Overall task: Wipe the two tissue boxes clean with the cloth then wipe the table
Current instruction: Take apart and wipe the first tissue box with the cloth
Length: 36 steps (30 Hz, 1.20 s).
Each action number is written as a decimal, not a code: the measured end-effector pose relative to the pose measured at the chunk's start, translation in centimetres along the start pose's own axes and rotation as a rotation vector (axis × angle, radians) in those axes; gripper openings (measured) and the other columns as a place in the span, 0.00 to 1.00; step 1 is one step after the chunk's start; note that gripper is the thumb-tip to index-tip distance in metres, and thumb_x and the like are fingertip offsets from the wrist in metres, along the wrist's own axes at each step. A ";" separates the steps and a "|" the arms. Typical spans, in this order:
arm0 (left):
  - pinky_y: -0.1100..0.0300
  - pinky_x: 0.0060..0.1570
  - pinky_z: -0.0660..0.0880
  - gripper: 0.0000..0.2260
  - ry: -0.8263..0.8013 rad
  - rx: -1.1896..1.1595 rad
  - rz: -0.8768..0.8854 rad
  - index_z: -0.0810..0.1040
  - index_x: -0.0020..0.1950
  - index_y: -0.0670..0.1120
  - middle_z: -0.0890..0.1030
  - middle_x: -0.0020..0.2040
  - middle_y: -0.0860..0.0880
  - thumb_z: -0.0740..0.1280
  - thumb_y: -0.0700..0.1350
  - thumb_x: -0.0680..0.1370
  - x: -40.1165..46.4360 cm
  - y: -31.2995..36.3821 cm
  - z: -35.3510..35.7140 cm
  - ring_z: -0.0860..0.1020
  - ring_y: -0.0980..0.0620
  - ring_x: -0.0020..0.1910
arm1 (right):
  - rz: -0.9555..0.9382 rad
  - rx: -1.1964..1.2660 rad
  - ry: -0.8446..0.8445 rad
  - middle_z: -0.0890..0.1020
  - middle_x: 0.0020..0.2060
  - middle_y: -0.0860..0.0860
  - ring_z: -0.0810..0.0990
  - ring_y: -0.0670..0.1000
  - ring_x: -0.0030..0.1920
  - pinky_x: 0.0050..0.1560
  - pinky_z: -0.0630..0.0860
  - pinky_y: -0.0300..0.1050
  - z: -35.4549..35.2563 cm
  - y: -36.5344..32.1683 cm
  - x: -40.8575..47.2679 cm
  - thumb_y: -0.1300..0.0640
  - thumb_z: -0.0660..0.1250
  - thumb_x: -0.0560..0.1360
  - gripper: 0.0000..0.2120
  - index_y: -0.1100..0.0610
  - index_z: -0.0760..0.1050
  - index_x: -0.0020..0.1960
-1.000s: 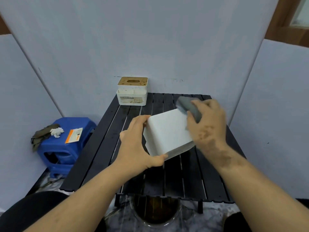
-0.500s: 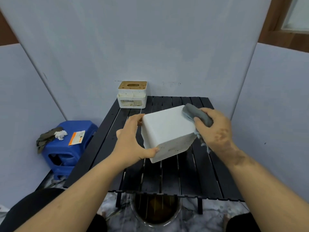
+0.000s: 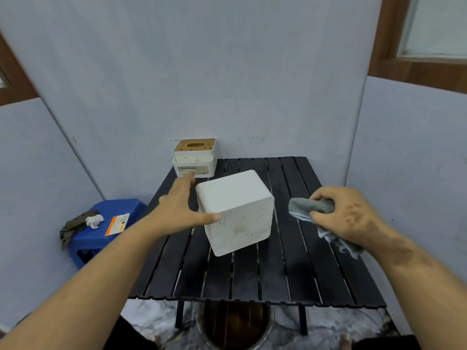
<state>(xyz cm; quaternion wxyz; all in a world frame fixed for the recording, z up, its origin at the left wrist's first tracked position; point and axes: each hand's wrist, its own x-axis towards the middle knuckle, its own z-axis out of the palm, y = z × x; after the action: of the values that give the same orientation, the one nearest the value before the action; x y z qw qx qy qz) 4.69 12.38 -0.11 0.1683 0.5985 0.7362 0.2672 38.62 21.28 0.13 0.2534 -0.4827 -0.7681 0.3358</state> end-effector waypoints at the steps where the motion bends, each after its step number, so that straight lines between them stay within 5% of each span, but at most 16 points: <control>1: 0.36 0.76 0.58 0.64 0.003 0.048 0.022 0.48 0.82 0.55 0.60 0.81 0.52 0.70 0.79 0.54 0.3 1.1 -0.4 0.61 0.47 0.79 | 0.007 -0.031 -0.004 0.84 0.27 0.54 0.83 0.54 0.25 0.22 0.76 0.41 -0.2 0.3 0.0 0.63 0.67 0.75 0.06 0.53 0.78 0.46; 5: 0.41 0.73 0.55 0.50 -0.084 0.374 0.128 0.59 0.79 0.53 0.66 0.77 0.52 0.68 0.75 0.63 2.4 6.9 0.1 0.63 0.47 0.76 | -0.011 -0.236 -0.063 0.84 0.30 0.51 0.84 0.49 0.30 0.32 0.83 0.49 0.6 1.4 0.5 0.60 0.67 0.72 0.07 0.50 0.79 0.45; 7: 0.41 0.68 0.59 0.40 -0.144 0.556 0.188 0.68 0.68 0.51 0.75 0.65 0.53 0.68 0.75 0.66 4.1 9.0 1.1 0.71 0.46 0.68 | -0.007 -0.344 -0.127 0.84 0.34 0.49 0.84 0.49 0.34 0.39 0.83 0.48 1.6 1.9 0.8 0.59 0.68 0.71 0.07 0.48 0.79 0.46; 10: 0.44 0.61 0.63 0.31 -0.187 0.711 0.216 0.68 0.52 0.50 0.74 0.47 0.55 0.67 0.75 0.68 6.4 10.8 2.5 0.75 0.48 0.52 | -0.011 -0.479 -0.175 0.82 0.38 0.45 0.82 0.47 0.37 0.42 0.81 0.44 2.9 2.7 1.0 0.56 0.69 0.70 0.08 0.47 0.79 0.49; 15: 0.48 0.54 0.60 0.29 -0.258 0.790 0.197 0.69 0.55 0.50 0.76 0.52 0.52 0.67 0.72 0.71 8.1 11.6 3.3 0.73 0.48 0.51 | 0.004 -0.565 -0.259 0.80 0.41 0.45 0.81 0.49 0.43 0.43 0.78 0.42 4.3 3.9 0.9 0.55 0.69 0.71 0.09 0.47 0.79 0.51; 19: 0.46 0.60 0.62 0.30 -0.304 0.745 0.206 0.71 0.57 0.48 0.76 0.54 0.52 0.71 0.70 0.69 8.0 11.7 2.2 0.75 0.48 0.54 | 0.009 -0.567 -0.270 0.79 0.40 0.44 0.81 0.49 0.43 0.41 0.76 0.41 4.4 4.3 0.7 0.55 0.69 0.72 0.09 0.47 0.79 0.52; 22: 0.43 0.67 0.63 0.41 -0.313 0.736 0.224 0.71 0.66 0.48 0.76 0.61 0.53 0.70 0.71 0.62 7.0 11.9 -0.1 0.75 0.48 0.60 | 0.015 -0.552 -0.276 0.79 0.40 0.43 0.81 0.47 0.41 0.40 0.77 0.40 4.4 4.5 0.6 0.55 0.69 0.73 0.08 0.47 0.79 0.51; 30: 0.56 0.64 0.73 0.48 -0.188 0.186 0.204 0.67 0.70 0.58 0.70 0.63 0.67 0.79 0.63 0.53 1.4 7.4 -4.5 0.73 0.60 0.65 | 0.063 -0.472 -0.253 0.83 0.40 0.45 0.82 0.44 0.38 0.39 0.80 0.40 4.0 4.7 0.9 0.54 0.70 0.69 0.06 0.45 0.79 0.45; 36: 0.49 0.68 0.73 0.47 -0.047 0.025 0.179 0.66 0.71 0.59 0.74 0.65 0.65 0.80 0.62 0.55 -2.2 3.3 -3.3 0.74 0.61 0.65 | 0.083 -0.019 0.095 0.83 0.26 0.53 0.83 0.51 0.25 0.24 0.78 0.41 0.4 0.8 0.0 0.63 0.68 0.73 0.06 0.52 0.79 0.44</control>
<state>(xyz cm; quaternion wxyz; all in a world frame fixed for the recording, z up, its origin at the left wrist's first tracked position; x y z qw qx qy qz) 5.93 10.10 4.37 0.1534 0.6700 0.6790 0.2578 38.85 21.45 -0.74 0.2711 -0.5319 -0.7377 0.3153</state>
